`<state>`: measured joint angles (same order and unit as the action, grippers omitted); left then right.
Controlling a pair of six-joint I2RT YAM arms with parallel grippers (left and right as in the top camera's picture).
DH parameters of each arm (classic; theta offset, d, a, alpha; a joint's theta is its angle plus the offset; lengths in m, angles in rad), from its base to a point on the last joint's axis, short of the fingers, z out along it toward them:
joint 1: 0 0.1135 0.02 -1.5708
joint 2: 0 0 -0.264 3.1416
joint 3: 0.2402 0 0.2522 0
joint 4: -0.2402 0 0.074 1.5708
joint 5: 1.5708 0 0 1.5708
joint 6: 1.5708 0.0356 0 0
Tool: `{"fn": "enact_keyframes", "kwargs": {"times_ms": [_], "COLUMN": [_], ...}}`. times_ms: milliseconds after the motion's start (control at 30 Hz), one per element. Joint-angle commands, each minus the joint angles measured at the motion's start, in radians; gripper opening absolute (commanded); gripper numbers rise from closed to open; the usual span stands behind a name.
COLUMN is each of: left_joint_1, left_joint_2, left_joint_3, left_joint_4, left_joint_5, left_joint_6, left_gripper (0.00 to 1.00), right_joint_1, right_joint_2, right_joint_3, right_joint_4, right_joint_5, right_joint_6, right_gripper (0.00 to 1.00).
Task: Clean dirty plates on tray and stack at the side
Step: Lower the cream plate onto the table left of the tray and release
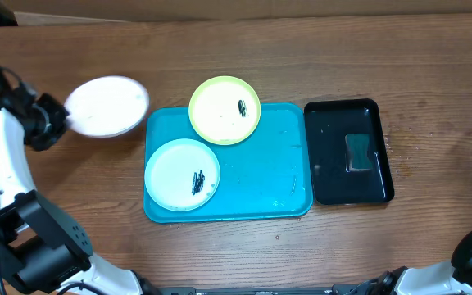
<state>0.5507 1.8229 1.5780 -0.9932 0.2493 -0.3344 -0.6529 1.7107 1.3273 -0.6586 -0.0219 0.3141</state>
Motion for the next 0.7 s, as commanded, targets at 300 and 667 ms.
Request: {"fn": "enact_keyframes", "kwargs": {"times_ms": [300,667], "left_joint_1": [-0.001,-0.001], "left_joint_2": [0.005,0.005], "left_joint_3": [-0.114,-0.304], "left_joint_4": [0.117,0.336], "left_joint_5": [-0.225,-0.219], "left_joint_6": [-0.019,-0.018], "left_gripper": [0.04,0.04], "right_joint_1": [0.002,0.002], "right_joint_2": [0.003,0.003], "right_joint_3": [0.007,0.007], "right_joint_4": [0.003,0.003], "right_joint_5": [-0.003,-0.003], "right_joint_6": [0.005,0.005], "right_gripper": [1.00,1.00]}}
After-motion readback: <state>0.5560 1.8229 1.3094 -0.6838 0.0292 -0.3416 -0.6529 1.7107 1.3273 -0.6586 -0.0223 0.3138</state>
